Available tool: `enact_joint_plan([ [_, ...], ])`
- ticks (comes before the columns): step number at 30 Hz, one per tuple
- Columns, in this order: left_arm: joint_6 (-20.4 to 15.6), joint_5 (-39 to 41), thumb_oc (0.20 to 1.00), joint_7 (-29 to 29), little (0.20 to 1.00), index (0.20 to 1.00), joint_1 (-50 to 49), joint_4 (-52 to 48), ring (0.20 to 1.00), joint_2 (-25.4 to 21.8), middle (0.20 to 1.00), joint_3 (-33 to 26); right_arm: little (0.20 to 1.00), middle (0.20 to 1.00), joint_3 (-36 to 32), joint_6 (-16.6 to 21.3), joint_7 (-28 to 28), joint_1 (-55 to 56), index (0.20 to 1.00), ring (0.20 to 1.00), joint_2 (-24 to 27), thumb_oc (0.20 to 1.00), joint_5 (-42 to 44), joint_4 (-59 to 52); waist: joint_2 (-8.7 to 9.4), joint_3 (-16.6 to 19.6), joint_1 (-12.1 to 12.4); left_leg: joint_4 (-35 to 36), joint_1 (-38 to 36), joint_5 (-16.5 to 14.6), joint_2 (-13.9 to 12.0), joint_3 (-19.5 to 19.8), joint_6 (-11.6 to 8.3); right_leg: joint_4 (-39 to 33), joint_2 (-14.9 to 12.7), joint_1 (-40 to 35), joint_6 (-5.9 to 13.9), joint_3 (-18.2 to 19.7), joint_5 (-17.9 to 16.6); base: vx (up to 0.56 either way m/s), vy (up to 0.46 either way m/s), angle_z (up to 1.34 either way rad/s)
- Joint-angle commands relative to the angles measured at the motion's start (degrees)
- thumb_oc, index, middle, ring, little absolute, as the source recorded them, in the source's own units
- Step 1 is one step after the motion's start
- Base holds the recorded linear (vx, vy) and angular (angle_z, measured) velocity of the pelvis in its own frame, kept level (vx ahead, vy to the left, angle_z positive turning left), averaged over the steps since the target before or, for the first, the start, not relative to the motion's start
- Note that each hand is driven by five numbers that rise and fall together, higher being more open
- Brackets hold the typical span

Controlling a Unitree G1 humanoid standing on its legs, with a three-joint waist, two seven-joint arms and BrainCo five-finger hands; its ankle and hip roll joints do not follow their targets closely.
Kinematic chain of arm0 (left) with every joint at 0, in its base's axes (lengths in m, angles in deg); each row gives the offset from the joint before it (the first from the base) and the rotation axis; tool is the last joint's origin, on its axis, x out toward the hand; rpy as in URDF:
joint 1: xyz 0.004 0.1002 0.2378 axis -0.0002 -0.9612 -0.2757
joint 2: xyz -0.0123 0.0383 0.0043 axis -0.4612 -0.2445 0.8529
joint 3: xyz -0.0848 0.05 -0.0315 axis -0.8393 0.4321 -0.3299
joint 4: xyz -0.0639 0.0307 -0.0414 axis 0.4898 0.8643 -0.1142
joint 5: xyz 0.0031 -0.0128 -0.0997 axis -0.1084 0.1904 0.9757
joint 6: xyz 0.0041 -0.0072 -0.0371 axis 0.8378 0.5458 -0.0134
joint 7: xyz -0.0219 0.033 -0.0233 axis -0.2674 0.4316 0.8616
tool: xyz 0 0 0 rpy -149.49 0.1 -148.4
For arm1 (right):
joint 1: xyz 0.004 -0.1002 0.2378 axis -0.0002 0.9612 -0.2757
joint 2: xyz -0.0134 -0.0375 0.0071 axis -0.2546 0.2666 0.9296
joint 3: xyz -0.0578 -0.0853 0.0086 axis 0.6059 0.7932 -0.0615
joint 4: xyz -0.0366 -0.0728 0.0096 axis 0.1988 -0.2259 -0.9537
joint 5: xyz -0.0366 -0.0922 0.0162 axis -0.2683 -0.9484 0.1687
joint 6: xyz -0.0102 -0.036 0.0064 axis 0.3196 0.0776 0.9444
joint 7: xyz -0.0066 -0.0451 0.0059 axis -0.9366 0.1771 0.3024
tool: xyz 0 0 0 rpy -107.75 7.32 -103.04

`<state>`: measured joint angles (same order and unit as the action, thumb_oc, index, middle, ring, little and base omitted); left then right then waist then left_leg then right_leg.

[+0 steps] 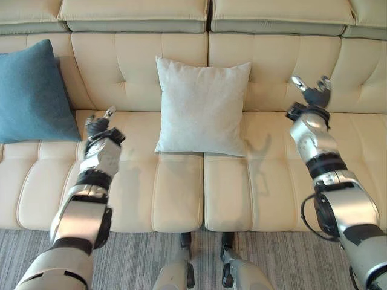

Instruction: Pick up all the scattered cushions and arrange them neatly on the sofa.

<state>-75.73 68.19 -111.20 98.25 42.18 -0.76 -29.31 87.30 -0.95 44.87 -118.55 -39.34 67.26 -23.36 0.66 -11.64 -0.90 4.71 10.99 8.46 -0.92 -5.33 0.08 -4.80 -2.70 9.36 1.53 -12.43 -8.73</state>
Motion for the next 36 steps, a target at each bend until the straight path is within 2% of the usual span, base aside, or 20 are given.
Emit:
enact_joint_plan([
  [1, -0.5, -12.5, 1.0, 3.1, 1.0, 1.0, -6.3, 0.0, 1.0, 1.0, 1.0, 0.8, 1.0, 1.0, -1.3, 2.3, -6.7, 7.1, 1.0, 1.0, 1.8, 1.0, -0.3, 1.0, -0.18, 2.1, 1.4, 0.3, -6.1, -9.2, 1.6, -0.4, -1.83, -0.2, -1.3, -5.4, 5.14, 0.3, 10.3, 0.0, 0.0, 0.0],
  [2, 0.0, -14.2, 1.0, 3.9, 1.0, 1.0, -9.2, 0.0, 1.0, 1.8, 1.0, 0.4, 1.0, 1.0, -1.7, 1.4, -7.9, 10.1, 1.0, 1.0, 1.0, 1.0, -0.9, 0.4, -0.24, 2.4, 1.3, 0.3, -6.5, -9.3, 1.6, -0.5, -1.79, -0.2, -1.3, -5.8, 5.17, 0.3, 10.4, 0.0, 0.0, 0.0],
  [3, 0.1, -12.7, 1.0, 4.7, 1.0, 1.0, -13.1, -0.2, 1.0, 4.9, 1.0, -1.2, 1.0, 1.0, -1.2, 0.7, -10.2, 14.5, 1.0, 1.0, -0.8, 1.0, -1.7, -0.6, -0.18, 2.7, 1.3, 0.3, -7.1, -9.5, 1.6, -0.5, -1.77, -0.2, -1.3, -6.5, 5.19, 0.2, 10.5, 0.0, 0.0, 0.0],
  [4, 0.7, -14.7, 1.0, 5.7, 1.0, 1.0, -15.3, 0.7, 1.0, 5.4, 1.0, -1.5, 1.0, 1.0, -1.4, -0.4, -11.3, 17.1, 1.0, 1.0, -0.3, 1.0, -3.5, -0.7, -0.04, 3.1, 1.2, 0.3, -7.3, -9.5, 1.5, -0.6, -1.78, -0.2, -1.4, -6.7, 5.19, 0.0, 10.5, 0.0, 0.0, 0.0],
  [5, 0.9, -20.0, 1.0, 6.0, 1.0, 1.0, -18.1, -1.5, 1.0, 5.4, 1.0, 0.1, 1.0, 1.0, -1.9, -1.4, -12.3, 20.1, 1.0, 1.0, -0.9, 1.0, -5.7, 0.0, -0.04, 3.3, 1.0, 0.3, -7.9, -9.8, 1.5, -0.5, -1.7, -0.2, -1.3, -7.2, 5.28, 0.2, 10.7, -0.01, 0.014, -0.03],
  [6, 0.9, -20.0, 1.0, 6.0, 1.0, 1.0, -18.2, -1.6, 1.0, 5.4, 1.0, 0.1, 1.0, 1.0, -1.9, -1.4, -12.3, 20.2, 1.0, 1.0, -0.9, 1.0, -5.7, -0.1, -0.01, 3.4, 1.0, 0.3, -7.7, -9.7, 1.5, -0.6, -1.69, -0.2, -1.3, -7.1, 5.27, 0.2, 10.6, 0.0, 0.0, 0.0],
  [7, 2.0, -21.5, 1.0, 8.7, 1.0, 1.0, -23.2, -1.4, 1.0, 8.1, 1.0, -1.3, 1.0, 1.0, -1.6, -3.4, -14.5, 25.1, 1.0, 1.0, -0.3, 1.0, -11.1, 0.6, 0.03, 3.9, 1.0, 0.3, -8.4, -9.8, 1.5, -0.5, -1.59, -0.2, -1.3, -7.7, 5.3, 0.2, 10.7, 0.0, 0.0, 0.0],
  [8, 2.0, -21.6, 1.0, 8.7, 1.0, 1.0, -23.2, -1.4, 1.0, 8.1, 1.0, -1.3, 1.0, 1.0, -1.6, -3.4, -14.5, 25.1, 1.0, 1.0, -0.3, 1.0, -11.1, 0.5, 0.04, 4.0, 1.0, 0.3, -8.3, -9.7, 1.5, -0.5, -1.58, -0.2, -1.3, -7.5, 5.29, 0.2, 10.6, -0.05, 0.031, 0.0],
  [9, 2.4, -25.0, 1.0, 9.2, 1.0, 1.0, -27.7, -2.3, 1.0, 9.8, 1.0, -1.5, 1.0, 1.0, -1.7, -4.4, -15.2, 30.0, 1.0, 1.0, -2.0, 1.0, -15.1, 1.5, 0.02, 4.7, 0.9, 0.3, -9.1, -10.0, 1.6, -0.5, -1.41, -0.2, -1.4, -8.3, 5.43, 0.3, 10.6, -0.05, 0.021, -0.04],
  [11, 3.4, -27.6, 1.0, 10.3, 1.0, 1.0, -30.0, 1.5, 1.0, 11.2, 1.0, -1.3, 1.0, 1.0, -0.8, -6.1, -15.9, 32.4, 1.0, 1.0, -2.7, 1.0, -19.9, 3.3, 0.07, 5.5, 0.7, 0.3, -9.2, -10.1, 1.5, -0.6, -1.35, -0.2, -1.4, -8.4, 5.48, 0.3, 10.6, -0.07, 0.022, -0.07],
  [14, 4.2, -28.8, 1.0, 10.5, 1.0, 1.0, -31.7, 8.7, 1.0, 14.1, 1.0, -1.6, 1.0, 1.0, -0.1, -7.0, -16.7, 34.9, 1.0, 1.0, -5.4, 1.0, -22.0, 8.5, 0.01, 6.2, 0.6, 0.3, -10.1, -10.2, 1.6, -0.8, -1.29, -0.2, -1.4, -9.1, 5.52, 0.5, 10.5, -0.07, 0.026, -0.1],
  [19, 4.2, -28.5, 1.0, 10.4, 1.0, 1.0, -32.5, 11.3, 1.0, 15.9, 1.0, -1.6, 1.0, 1.0, 1.3, -7.6, -17.0, 35.5, 1.0, 1.0, -6.5, 1.0, -24.9, 11.6, 0.07, 7.3, 0.6, 0.3, -10.8, -10.4, 1.6, -1.3, -1.15, -0.2, -1.4, -9.5, 5.66, 0.9, 10.2, -0.07, 0.035, -0.09],
  [23, 3.2, -25.6, 1.0, 10.9, 1.0, 1.0, -33.1, 7.6, 1.0, 17.2, 1.0, -1.3, 1.0, 1.0, 1.1, -6.9, -17.3, 36.5, 1.0, 1.0, -7.1, 1.0, -24.3, 10.8, 0.23, 7.8, 0.3, 0.3, -11.5, -10.3, 1.9, -1.3, -1.02, -0.2, -1.6, -10.2, 5.84, 1.0, 9.7, -0.09, 0.051, 0.0],
  [28, 3.0, -26.3, 1.0, 11.2, 1.0, 1.0, -34.0, 1.7, 1.0, 17.6, 1.0, 0.4, 1.0, 1.0, 0.7, -6.6, -17.7, 38.1, 1.0, 1.0, -7.6, 1.0, -23.8, 7.0, 0.39, 7.3, -0.3, 0.3, -12.0, -10.4, 2.4, -1.4, -0.67, -0.2, -2.0, -10.7, 5.94, 1.0, 8.8, -0.1, 0.056, 0.0],
  [31, 1.9, -25.4, 1.0, 10.9, 1.0, 1.0, -36.1, -9.9, 1.0, 15.7, 1.0, -1.5, 1.0, 1.0, -1.1, -5.9, -17.4, 39.3, 1.0, 1.0, -7.7, 1.0, -23.9, -2.4, 0.01, 4.8, -0.8, 0.3, -11.0, -9.5, 1.7, -3.6, -0.41, 0.4, -1.8, -8.4, 6.47, 1.0, 6.4, -0.21, 0.028, -0.14],
  [32, 1.9, -25.4, 1.0, 10.9, 1.0, 1.0, -36.1, -10.0, 1.0, 15.7, 1.0, -1.5, 1.0, 1.0, -1.1, -5.9, -17.4, 39.4, 1.0, 1.0, -7.7, 1.0, -23.9, -2.4, 0.01, 4.9, -0.8, 0.3, -11.0, -9.5, 1.7, -3.6, -0.41, 0.4, -1.8, -8.3, 6.47, 1.0, 6.4, -0.26, 0.009, -0.48],
  [33, 1.3, -24.8, 1.0, 10.5, 1.0, 1.0, -37.1, -14.4, 1.0, 15.1, 1.0, -2.7, 1.0, 1.0, -2.3, -5.0, -17.6, 40.7, 1.0, 1.0, -8.5, 1.0, -23.0, -5.6, -0.81, 3.7, -1.0, 0.3, -10.1, -8.6, 0.7, -4.6, -0.04, 7.3, -1.7, -7.1, 5.54, 0.8, 10.0, -0.21, 0.01, -0.44],
  [36, 1.3, -24.1, 1.0, 11.0, 1.0, 1.0, -38.6, -18.5, 1.0, 15.1, 1.0, -3.8, 1.0, 1.0, -3.4, -4.5, -18.3, 42.9, 1.0, 1.0, -9.5, 1.0, -22.5, -8.2, -1.01, 4.4, -0.8, 0.3, -9.3, -8.5, 0.4, -5.3, 0.15, 14.7, -1.9, -8.8, 4.51, -0.1, 15.4, -0.16, -0.017, -0.26],
])
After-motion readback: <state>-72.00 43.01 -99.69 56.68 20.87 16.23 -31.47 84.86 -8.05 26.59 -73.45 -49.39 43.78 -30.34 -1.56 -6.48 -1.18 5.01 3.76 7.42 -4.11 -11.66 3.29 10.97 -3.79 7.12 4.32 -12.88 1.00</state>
